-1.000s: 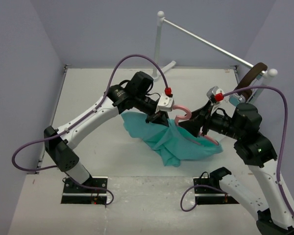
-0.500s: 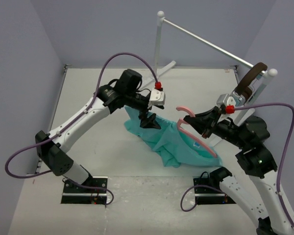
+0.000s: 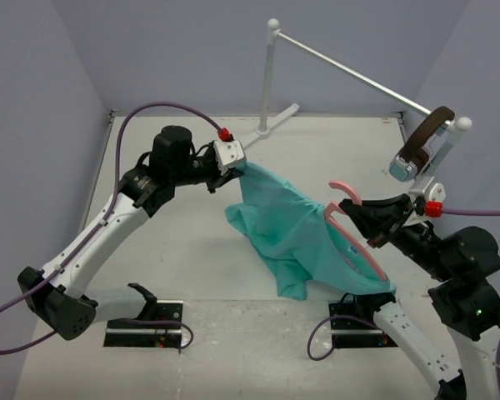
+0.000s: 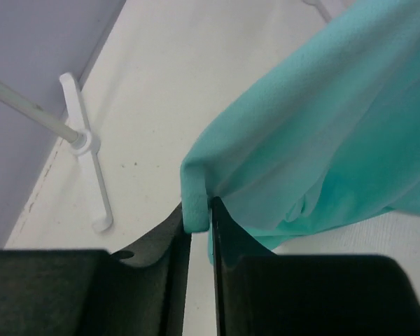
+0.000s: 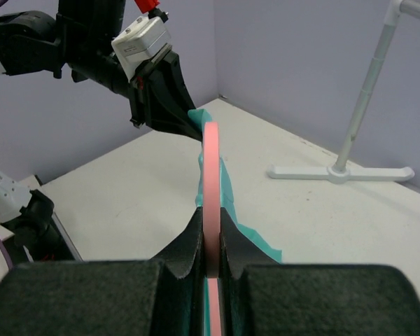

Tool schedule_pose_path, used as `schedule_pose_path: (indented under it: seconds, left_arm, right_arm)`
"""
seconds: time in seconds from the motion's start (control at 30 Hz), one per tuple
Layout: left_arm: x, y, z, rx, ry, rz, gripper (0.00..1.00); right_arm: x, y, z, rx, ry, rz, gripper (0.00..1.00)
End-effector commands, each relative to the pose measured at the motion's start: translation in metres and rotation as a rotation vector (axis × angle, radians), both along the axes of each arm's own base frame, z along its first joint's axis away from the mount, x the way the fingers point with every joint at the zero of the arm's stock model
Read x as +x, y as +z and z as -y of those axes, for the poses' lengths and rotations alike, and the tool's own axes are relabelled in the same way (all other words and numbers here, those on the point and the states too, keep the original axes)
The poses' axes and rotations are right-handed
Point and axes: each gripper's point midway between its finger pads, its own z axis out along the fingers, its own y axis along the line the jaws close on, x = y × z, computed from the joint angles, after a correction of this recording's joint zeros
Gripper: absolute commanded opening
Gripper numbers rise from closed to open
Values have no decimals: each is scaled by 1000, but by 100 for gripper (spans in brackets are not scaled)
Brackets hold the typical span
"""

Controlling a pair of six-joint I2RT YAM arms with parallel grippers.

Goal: Place the t-shirt on the hanger

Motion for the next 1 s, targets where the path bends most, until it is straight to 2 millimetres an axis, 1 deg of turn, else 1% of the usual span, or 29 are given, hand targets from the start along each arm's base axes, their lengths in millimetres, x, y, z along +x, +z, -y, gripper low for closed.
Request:
schedule_pose_path:
  seconds: [0.0,0.1,0.2,0.27,0.43,0.53,0.6,0.7,0.77,0.83,0.87,0.9,0.93,0.97]
  left_arm:
    - [19,12,-5,-36,87,34,0]
    - [22,14,-10,-39,117,40,0]
    - [33,19,-19,-52,190,64,0]
    - [40,21,-23,-70,229,67,0]
    - [75,26,-53,-114,435,51,0]
    - [89,20,-63,-144,510,-13,0]
    - [100,9,-71,-139,559,-50,0]
    - [106,1,-76,-144,585,-90,0]
    - [107,1,-78,-158,597,-98,0]
    - [100,6,-66,-177,512,-102,0]
    - [82,13,-46,-206,360,-120,0]
    - [76,19,-42,-216,320,-113,6]
    - [59,28,-31,-238,210,-114,22]
    - [39,36,-21,-259,90,-109,54]
  right_arm:
    - [0,11,8,5,-44,28,0]
    - [3,9,12,7,-71,22,0]
    - [5,8,13,7,-84,16,0]
    - [1,10,13,15,-73,20,0]
    - [-6,14,18,29,-85,37,0]
    - [-8,18,20,38,-91,43,0]
    - [-9,19,21,39,-97,48,0]
    - [-10,21,22,39,-99,50,0]
    - [-7,19,21,36,-97,39,0]
    - [-3,16,18,28,-92,22,0]
    - [2,13,15,18,-88,7,0]
    - [3,12,14,14,-86,3,0]
    - [4,10,12,10,-81,-3,0]
    - [5,10,11,6,-73,-6,0]
